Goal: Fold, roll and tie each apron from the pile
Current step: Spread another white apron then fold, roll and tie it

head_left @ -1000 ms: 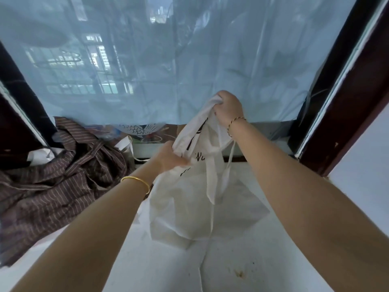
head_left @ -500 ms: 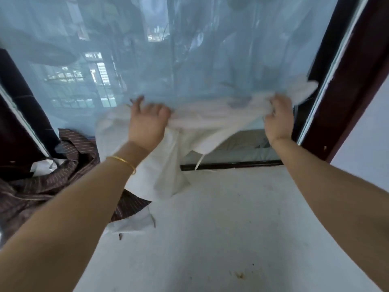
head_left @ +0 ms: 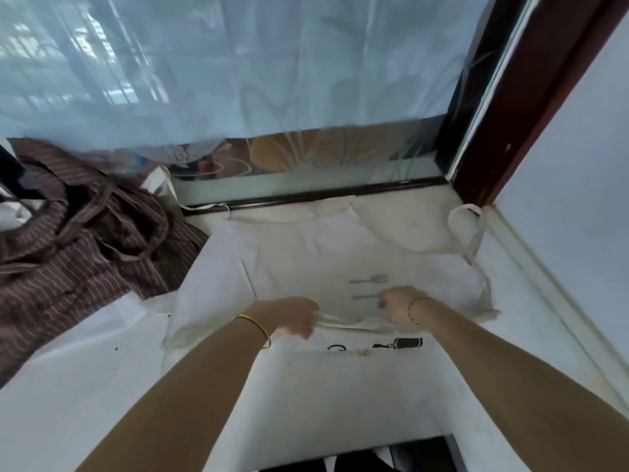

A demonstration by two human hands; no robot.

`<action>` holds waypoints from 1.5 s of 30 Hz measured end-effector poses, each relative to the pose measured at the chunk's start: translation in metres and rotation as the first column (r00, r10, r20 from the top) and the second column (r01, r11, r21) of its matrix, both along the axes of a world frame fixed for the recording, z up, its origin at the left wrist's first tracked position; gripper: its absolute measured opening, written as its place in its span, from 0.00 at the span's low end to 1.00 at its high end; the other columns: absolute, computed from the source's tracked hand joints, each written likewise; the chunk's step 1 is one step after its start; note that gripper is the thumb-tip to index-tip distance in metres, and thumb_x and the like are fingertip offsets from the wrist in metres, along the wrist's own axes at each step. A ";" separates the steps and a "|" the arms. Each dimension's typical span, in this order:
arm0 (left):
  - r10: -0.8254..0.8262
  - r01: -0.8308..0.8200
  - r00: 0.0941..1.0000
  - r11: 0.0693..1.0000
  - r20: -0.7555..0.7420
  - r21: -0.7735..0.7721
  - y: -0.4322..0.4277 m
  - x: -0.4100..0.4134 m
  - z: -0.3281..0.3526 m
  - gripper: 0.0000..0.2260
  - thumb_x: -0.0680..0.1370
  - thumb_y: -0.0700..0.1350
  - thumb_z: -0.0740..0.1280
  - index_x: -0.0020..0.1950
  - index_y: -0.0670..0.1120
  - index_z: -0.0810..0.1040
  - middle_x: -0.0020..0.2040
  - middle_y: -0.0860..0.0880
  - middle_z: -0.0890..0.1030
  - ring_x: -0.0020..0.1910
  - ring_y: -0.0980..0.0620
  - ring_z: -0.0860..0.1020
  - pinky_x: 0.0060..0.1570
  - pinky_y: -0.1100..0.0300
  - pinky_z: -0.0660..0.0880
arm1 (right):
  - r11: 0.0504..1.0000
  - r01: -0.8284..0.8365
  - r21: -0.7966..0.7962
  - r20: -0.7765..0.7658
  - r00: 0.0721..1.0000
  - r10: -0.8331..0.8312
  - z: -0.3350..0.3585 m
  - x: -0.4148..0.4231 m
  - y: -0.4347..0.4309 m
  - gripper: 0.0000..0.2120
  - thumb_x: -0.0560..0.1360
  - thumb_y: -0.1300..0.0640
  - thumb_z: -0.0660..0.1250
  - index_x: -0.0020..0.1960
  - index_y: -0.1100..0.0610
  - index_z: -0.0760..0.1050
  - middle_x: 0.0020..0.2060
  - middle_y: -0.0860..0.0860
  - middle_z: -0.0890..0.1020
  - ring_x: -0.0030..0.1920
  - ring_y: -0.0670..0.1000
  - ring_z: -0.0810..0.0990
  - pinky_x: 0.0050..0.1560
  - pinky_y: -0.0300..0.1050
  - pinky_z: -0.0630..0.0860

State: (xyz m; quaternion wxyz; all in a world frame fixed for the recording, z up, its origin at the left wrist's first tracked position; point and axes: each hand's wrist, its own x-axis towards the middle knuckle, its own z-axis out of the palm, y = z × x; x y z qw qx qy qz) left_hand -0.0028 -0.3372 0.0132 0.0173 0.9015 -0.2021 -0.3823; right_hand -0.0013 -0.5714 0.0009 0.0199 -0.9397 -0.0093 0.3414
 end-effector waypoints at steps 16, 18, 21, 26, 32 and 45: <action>0.220 -0.251 0.924 0.966 -0.313 -0.064 0.021 0.033 0.043 0.08 0.74 0.42 0.71 0.42 0.46 0.72 0.36 0.49 0.70 0.33 0.54 0.70 0.35 0.64 0.73 | 0.558 0.392 0.731 -0.396 0.910 -0.121 0.024 0.019 0.002 0.06 0.74 0.64 0.69 0.39 0.55 0.79 0.27 0.47 0.79 0.27 0.44 0.76 0.35 0.36 0.74; 0.255 -0.274 0.917 0.961 -0.307 -0.022 0.026 0.043 0.047 0.07 0.75 0.41 0.70 0.41 0.47 0.73 0.34 0.49 0.69 0.31 0.54 0.69 0.33 0.64 0.71 | 0.506 0.462 0.728 -0.475 0.872 -0.114 0.026 0.026 -0.001 0.06 0.73 0.68 0.68 0.42 0.58 0.76 0.30 0.49 0.80 0.30 0.46 0.78 0.33 0.39 0.76; 0.271 -0.256 0.885 0.963 -0.378 0.090 0.028 0.057 0.055 0.05 0.76 0.40 0.68 0.42 0.45 0.73 0.34 0.48 0.71 0.31 0.53 0.70 0.32 0.63 0.72 | 0.514 0.522 0.681 -0.578 0.814 -0.060 0.032 0.037 0.002 0.10 0.74 0.71 0.65 0.41 0.58 0.72 0.33 0.50 0.81 0.33 0.47 0.80 0.35 0.41 0.78; 0.212 -0.214 0.977 0.972 0.033 0.101 0.016 0.100 0.068 0.08 0.75 0.36 0.64 0.54 0.39 0.78 0.44 0.43 0.79 0.41 0.46 0.78 0.44 0.55 0.77 | 0.532 0.429 0.731 -0.329 0.903 -0.276 0.040 0.081 0.007 0.09 0.72 0.63 0.71 0.40 0.55 0.71 0.36 0.52 0.76 0.34 0.50 0.74 0.33 0.42 0.73; 0.247 -0.260 0.581 0.959 0.775 -0.110 0.031 0.132 0.048 0.27 0.76 0.35 0.61 0.74 0.46 0.58 0.76 0.41 0.54 0.75 0.40 0.52 0.72 0.45 0.53 | 0.940 0.289 0.179 0.572 0.747 -0.339 0.029 0.137 0.012 0.36 0.74 0.50 0.68 0.75 0.56 0.53 0.71 0.56 0.63 0.70 0.59 0.64 0.67 0.57 0.65; 0.536 -0.604 0.775 0.784 0.335 0.143 0.082 0.112 -0.055 0.33 0.80 0.56 0.59 0.77 0.43 0.47 0.77 0.38 0.45 0.76 0.39 0.47 0.71 0.43 0.55 | 0.964 -0.116 0.237 0.174 0.982 0.076 -0.051 0.090 0.071 0.33 0.70 0.35 0.66 0.64 0.57 0.66 0.59 0.54 0.69 0.60 0.56 0.69 0.58 0.52 0.72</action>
